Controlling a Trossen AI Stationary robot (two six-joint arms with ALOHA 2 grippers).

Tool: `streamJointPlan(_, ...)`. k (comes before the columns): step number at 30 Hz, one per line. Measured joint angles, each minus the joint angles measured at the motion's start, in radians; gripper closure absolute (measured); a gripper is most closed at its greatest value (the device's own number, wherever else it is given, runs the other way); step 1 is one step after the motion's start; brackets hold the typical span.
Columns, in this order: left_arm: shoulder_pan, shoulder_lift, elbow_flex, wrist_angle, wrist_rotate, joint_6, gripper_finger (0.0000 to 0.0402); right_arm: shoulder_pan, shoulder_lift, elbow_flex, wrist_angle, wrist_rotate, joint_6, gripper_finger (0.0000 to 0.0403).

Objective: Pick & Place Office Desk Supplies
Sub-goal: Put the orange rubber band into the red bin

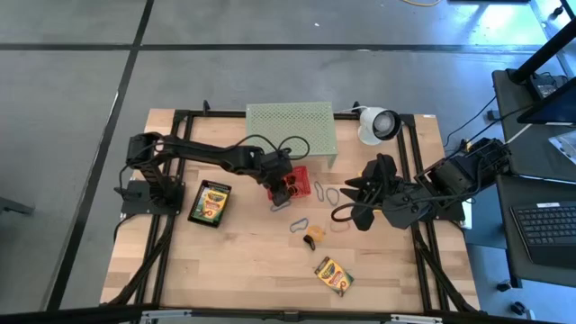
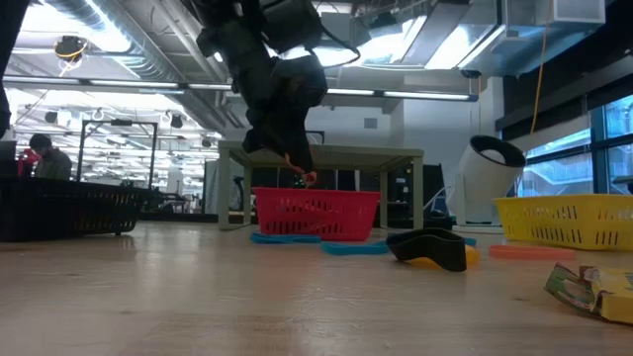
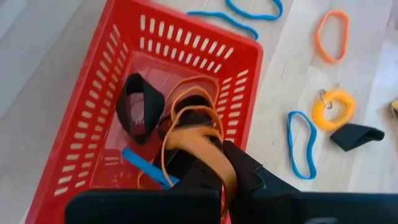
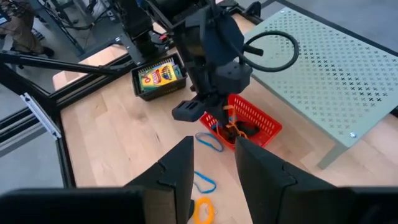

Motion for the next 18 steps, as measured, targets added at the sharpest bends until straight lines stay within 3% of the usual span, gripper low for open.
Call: streamJointPlan(18, -0.008, 0.0, 0.0, -0.006, -0.016, -0.032, 0.04, 0.002, 0.0, 0.0, 0.0, 0.0, 0.018, 0.0284)
